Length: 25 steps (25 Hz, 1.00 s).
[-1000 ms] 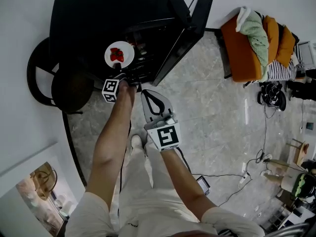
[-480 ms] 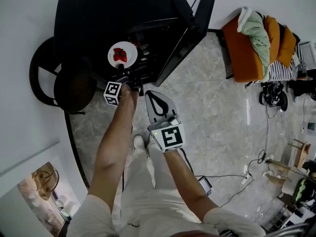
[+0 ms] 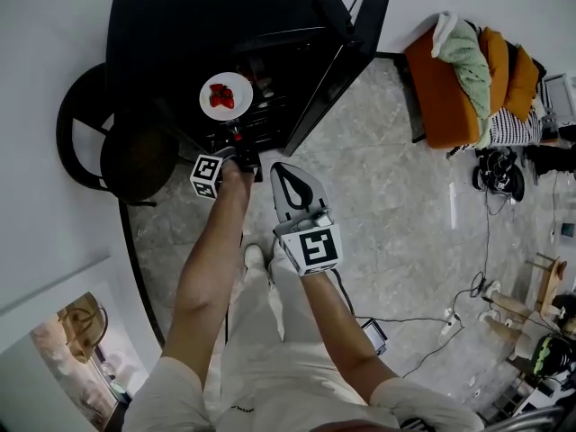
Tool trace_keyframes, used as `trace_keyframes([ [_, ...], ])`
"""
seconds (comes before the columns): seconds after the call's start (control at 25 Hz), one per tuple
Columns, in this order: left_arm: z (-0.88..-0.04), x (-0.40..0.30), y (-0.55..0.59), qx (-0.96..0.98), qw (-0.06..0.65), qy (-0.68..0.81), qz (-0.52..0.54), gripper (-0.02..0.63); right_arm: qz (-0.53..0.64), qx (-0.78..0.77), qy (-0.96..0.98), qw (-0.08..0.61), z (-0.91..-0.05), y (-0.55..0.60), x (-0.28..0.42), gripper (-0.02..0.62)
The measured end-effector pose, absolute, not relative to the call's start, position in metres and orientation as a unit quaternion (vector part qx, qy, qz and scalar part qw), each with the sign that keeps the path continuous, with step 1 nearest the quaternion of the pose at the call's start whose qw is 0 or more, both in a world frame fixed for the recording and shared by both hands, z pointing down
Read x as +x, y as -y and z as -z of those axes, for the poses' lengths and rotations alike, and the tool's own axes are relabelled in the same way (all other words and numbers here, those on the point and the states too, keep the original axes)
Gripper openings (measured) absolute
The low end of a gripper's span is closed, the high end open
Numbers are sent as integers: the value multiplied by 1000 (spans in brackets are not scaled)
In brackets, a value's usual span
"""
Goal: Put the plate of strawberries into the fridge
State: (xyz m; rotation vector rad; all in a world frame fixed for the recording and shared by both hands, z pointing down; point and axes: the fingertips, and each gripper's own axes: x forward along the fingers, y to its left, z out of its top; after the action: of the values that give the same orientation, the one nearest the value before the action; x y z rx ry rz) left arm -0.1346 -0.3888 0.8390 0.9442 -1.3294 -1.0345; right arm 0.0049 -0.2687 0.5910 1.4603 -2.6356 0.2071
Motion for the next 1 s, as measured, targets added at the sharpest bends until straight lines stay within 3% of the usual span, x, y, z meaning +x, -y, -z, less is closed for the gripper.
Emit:
trace_keyframes([
  [0.44,-808,-124,376,416,575,546,445,3,-65,486,869,67,-588,261,3,12],
  [1.0,-725,-104,341,455,581,519,431,2,-57,486,870,70,-536,257,-6,12],
])
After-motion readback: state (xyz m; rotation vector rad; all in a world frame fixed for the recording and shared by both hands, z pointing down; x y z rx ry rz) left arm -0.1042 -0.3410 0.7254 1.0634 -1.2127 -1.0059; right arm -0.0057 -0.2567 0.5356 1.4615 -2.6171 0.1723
